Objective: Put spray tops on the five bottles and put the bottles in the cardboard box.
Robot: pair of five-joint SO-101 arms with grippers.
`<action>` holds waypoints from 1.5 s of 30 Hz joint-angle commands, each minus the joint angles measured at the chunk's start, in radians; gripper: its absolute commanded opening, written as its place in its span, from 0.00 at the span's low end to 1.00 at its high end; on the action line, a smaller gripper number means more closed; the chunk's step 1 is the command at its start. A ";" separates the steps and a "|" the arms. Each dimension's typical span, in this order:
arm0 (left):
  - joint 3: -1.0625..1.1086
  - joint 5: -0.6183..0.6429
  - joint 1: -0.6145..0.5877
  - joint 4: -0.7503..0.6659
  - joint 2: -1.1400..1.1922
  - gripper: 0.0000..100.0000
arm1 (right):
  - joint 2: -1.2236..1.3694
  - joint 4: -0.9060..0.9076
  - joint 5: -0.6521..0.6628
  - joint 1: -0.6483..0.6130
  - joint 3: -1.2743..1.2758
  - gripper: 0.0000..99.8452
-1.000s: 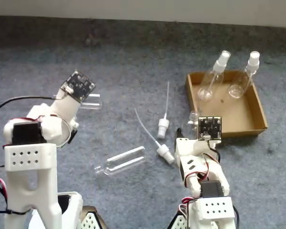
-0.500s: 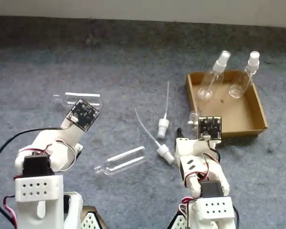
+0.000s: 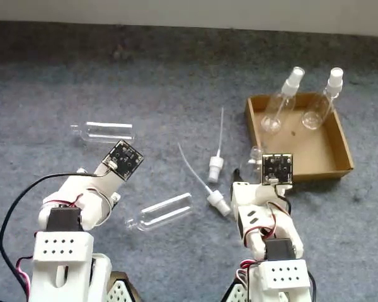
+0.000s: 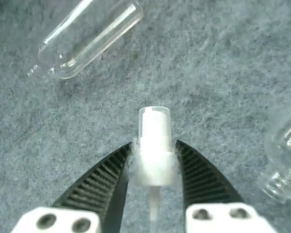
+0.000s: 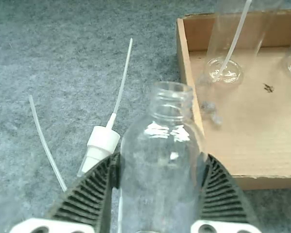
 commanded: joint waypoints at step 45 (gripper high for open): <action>-0.479 0.055 0.077 -0.127 0.909 0.11 | -0.004 -0.019 -0.003 0.004 -0.002 0.14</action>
